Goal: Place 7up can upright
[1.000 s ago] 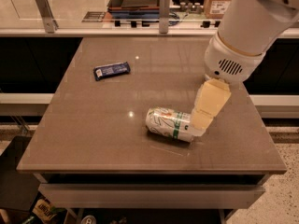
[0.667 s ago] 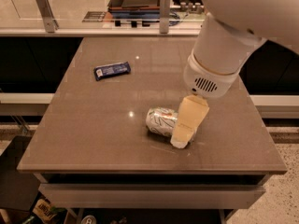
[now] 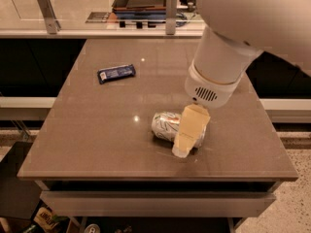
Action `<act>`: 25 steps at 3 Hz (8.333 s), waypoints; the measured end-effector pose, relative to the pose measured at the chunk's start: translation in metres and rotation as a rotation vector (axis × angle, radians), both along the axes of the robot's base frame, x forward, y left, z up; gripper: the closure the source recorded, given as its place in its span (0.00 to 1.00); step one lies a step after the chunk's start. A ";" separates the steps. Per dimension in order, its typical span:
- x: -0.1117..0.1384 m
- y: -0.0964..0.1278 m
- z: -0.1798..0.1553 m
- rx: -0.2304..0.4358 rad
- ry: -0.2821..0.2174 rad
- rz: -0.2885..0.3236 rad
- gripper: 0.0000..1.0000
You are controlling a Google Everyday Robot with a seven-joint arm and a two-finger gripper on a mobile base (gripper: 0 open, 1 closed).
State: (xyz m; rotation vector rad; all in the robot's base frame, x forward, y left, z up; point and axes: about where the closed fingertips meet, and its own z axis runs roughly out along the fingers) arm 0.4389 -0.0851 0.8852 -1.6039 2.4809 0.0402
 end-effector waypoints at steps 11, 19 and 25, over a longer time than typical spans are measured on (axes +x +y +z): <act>0.033 0.022 0.018 0.391 -0.131 0.111 1.00; 0.029 -0.009 -0.011 1.108 -0.372 -0.030 1.00; 0.023 -0.010 -0.026 1.282 -0.396 0.039 0.36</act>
Offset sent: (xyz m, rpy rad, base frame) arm 0.0201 0.0240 -0.0378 -0.0532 0.0925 -0.0015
